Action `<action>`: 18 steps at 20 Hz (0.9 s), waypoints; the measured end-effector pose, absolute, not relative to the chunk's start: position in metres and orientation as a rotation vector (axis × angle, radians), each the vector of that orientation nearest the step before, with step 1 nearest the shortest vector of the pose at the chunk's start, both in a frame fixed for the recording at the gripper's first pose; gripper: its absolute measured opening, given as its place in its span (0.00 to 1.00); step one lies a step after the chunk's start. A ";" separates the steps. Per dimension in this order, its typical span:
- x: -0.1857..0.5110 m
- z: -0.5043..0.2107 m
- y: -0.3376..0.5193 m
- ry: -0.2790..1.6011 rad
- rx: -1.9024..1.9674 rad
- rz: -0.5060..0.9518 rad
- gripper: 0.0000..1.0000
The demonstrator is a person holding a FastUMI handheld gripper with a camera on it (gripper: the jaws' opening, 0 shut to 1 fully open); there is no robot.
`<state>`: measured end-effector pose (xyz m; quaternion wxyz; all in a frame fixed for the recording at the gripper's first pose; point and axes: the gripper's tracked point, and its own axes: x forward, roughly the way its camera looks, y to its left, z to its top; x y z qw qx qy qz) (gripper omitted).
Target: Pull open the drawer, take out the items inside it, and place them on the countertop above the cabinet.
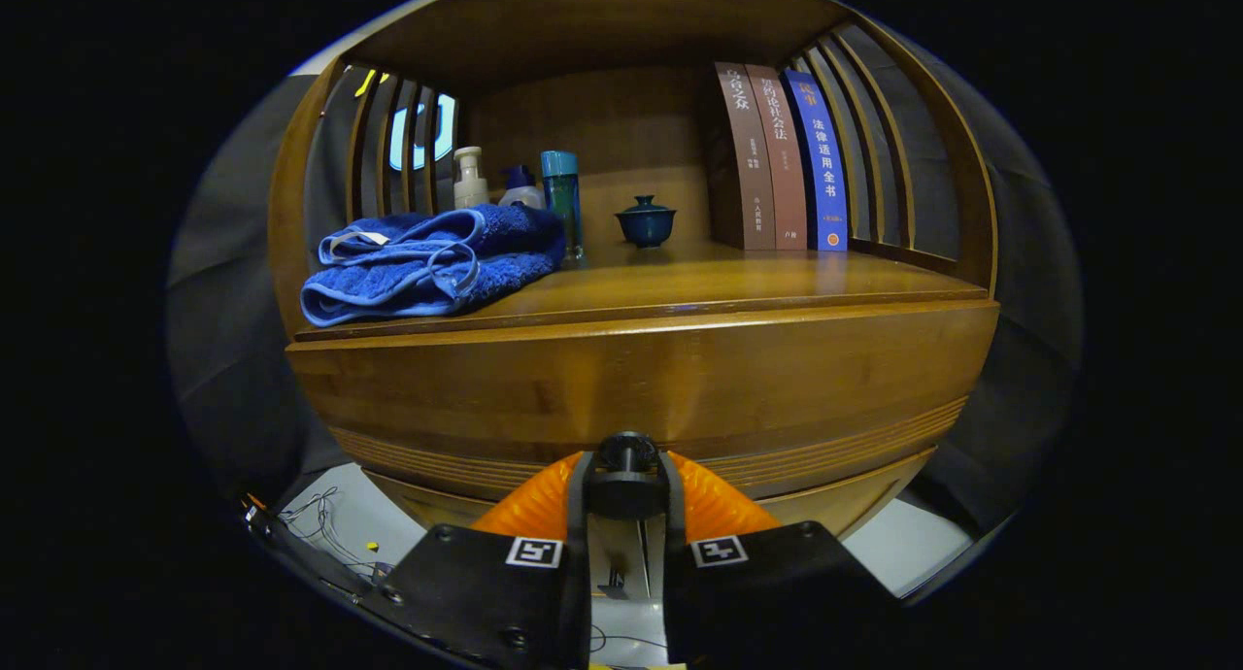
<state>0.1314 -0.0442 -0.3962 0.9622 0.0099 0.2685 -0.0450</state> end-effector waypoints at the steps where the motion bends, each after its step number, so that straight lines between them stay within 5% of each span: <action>1: 0.129 -0.396 -0.044 0.553 0.018 -0.091 0.34; 18: 0.003 -0.373 -0.029 0.648 0.010 -0.078 0.33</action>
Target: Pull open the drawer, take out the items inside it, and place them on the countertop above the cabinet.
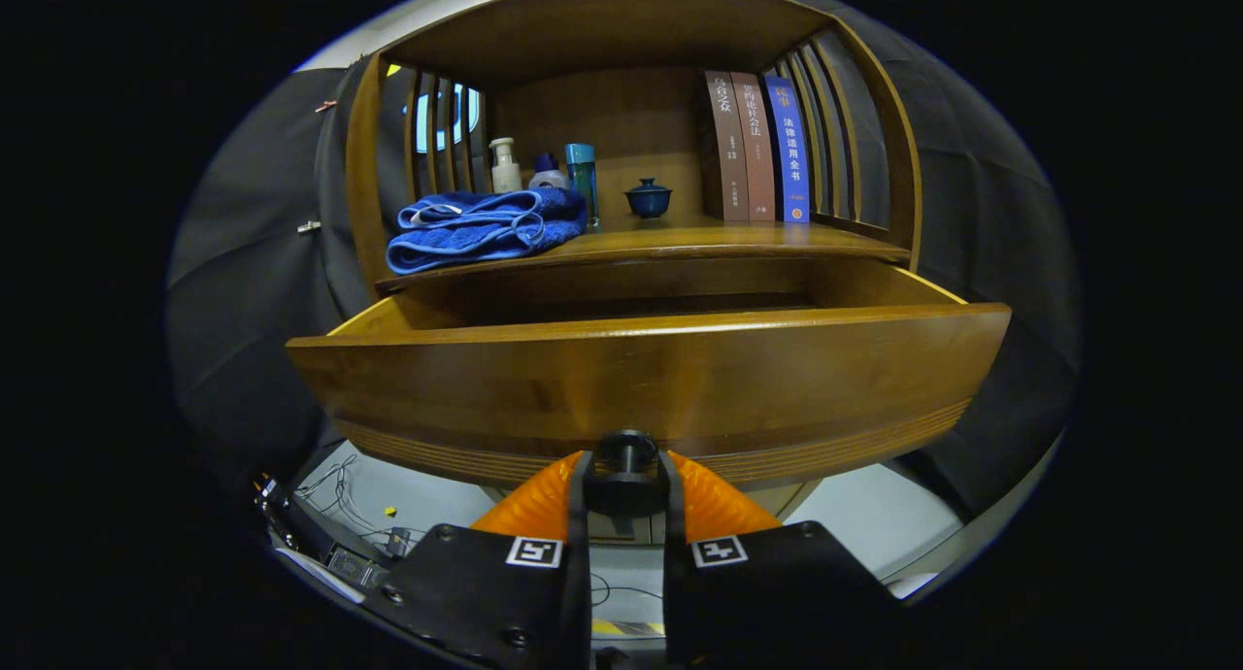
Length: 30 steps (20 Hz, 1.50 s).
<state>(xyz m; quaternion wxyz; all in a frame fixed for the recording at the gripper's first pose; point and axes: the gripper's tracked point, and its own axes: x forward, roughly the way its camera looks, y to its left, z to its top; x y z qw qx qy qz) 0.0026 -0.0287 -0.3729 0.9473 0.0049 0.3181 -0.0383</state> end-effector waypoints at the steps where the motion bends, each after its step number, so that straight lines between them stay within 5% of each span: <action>1: -0.006 -0.372 -0.028 0.659 0.013 -0.078 0.33; 14: -0.053 -0.372 -0.024 0.740 0.021 -0.077 0.36; 20: -0.084 -0.327 -0.028 0.855 0.077 -0.101 0.72; 25: -0.022 -0.254 -0.021 0.802 0.069 -0.087 1.00; 30: 0.048 -0.267 -0.027 0.928 0.040 -0.112 0.99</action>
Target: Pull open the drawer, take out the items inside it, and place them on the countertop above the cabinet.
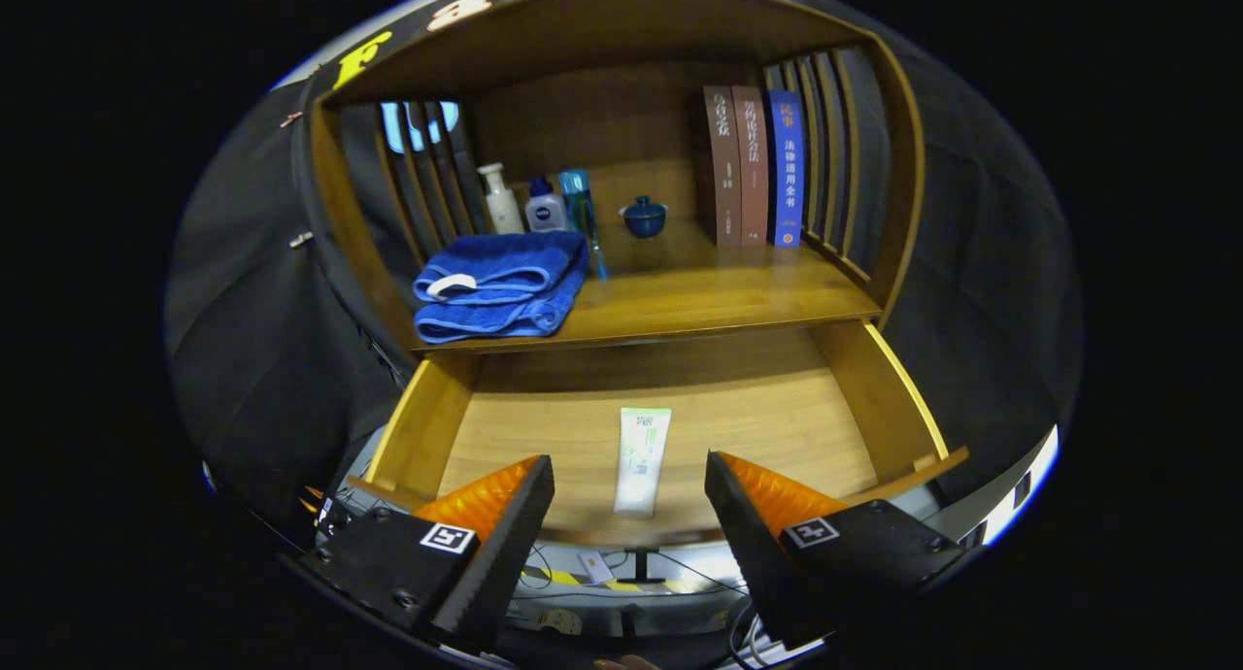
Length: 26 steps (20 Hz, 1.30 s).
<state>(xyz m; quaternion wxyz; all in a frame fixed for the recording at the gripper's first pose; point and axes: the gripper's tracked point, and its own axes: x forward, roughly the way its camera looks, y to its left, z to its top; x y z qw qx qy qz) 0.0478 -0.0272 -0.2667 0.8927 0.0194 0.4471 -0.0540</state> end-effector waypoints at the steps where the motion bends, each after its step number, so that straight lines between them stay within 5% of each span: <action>1: 0.055 -0.276 -0.030 0.972 0.019 -0.114 1.00; 16: 0.062 -0.394 -0.040 1.406 0.009 -0.166 0.99; 25: 0.045 -0.420 -0.042 1.534 -0.035 -0.197 0.93; 26: 0.043 -0.422 -0.041 1.549 -0.035 -0.197 0.86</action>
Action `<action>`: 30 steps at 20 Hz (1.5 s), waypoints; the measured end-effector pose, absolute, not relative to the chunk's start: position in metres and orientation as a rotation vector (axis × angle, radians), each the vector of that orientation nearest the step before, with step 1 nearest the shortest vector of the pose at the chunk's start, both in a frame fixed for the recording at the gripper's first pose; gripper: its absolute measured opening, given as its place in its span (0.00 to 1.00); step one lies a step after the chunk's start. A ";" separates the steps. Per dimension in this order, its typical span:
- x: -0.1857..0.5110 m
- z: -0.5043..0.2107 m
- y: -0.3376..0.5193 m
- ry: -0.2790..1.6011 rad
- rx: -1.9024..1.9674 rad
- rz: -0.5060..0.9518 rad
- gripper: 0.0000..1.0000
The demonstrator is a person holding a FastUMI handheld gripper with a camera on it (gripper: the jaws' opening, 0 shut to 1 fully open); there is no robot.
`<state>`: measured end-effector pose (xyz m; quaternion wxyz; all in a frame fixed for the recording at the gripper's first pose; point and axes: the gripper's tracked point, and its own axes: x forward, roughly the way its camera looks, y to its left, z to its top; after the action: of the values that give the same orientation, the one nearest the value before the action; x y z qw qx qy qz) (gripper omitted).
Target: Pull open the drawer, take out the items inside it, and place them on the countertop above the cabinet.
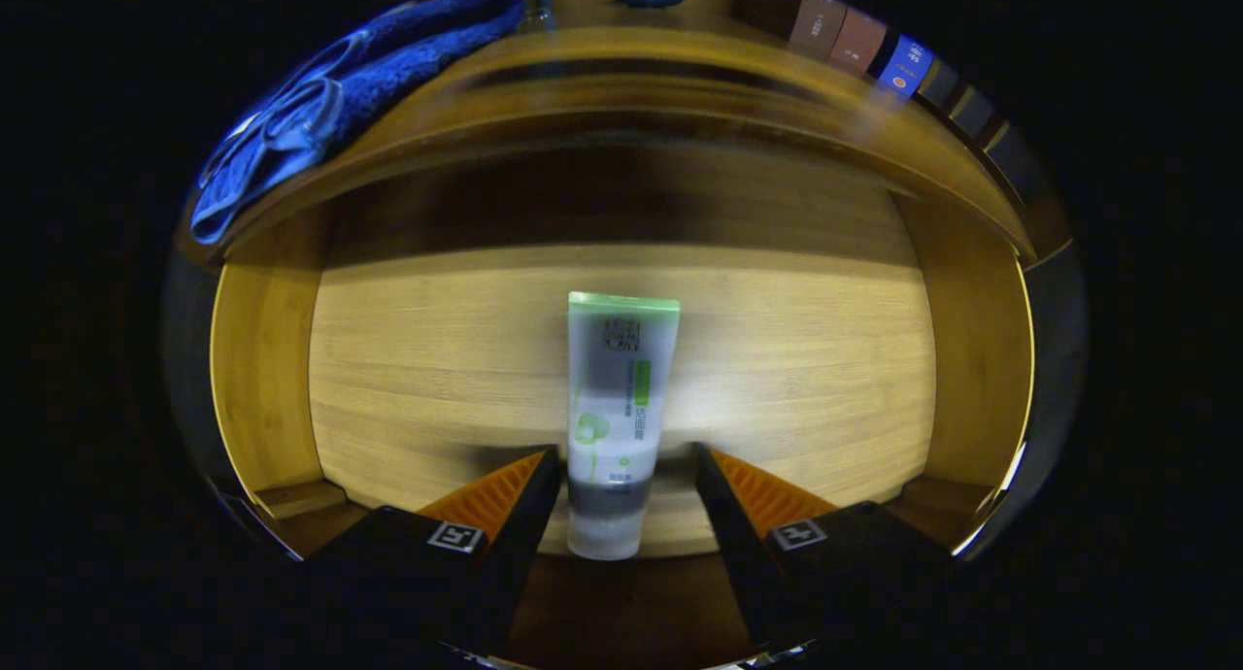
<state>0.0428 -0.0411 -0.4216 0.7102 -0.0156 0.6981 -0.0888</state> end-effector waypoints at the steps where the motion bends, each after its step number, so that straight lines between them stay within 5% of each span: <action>1: 0.040 -0.425 -0.040 1.562 -0.032 -0.192 0.80; 6: 0.045 -0.425 -0.035 1.539 -0.045 -0.149 0.48; 9: 0.048 -0.425 -0.031 1.518 -0.002 -0.130 0.37; 30: 0.093 -0.279 -0.024 1.146 0.128 -0.037 0.37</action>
<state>0.0925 -0.0236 -0.2786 0.8381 0.0607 0.5419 -0.0173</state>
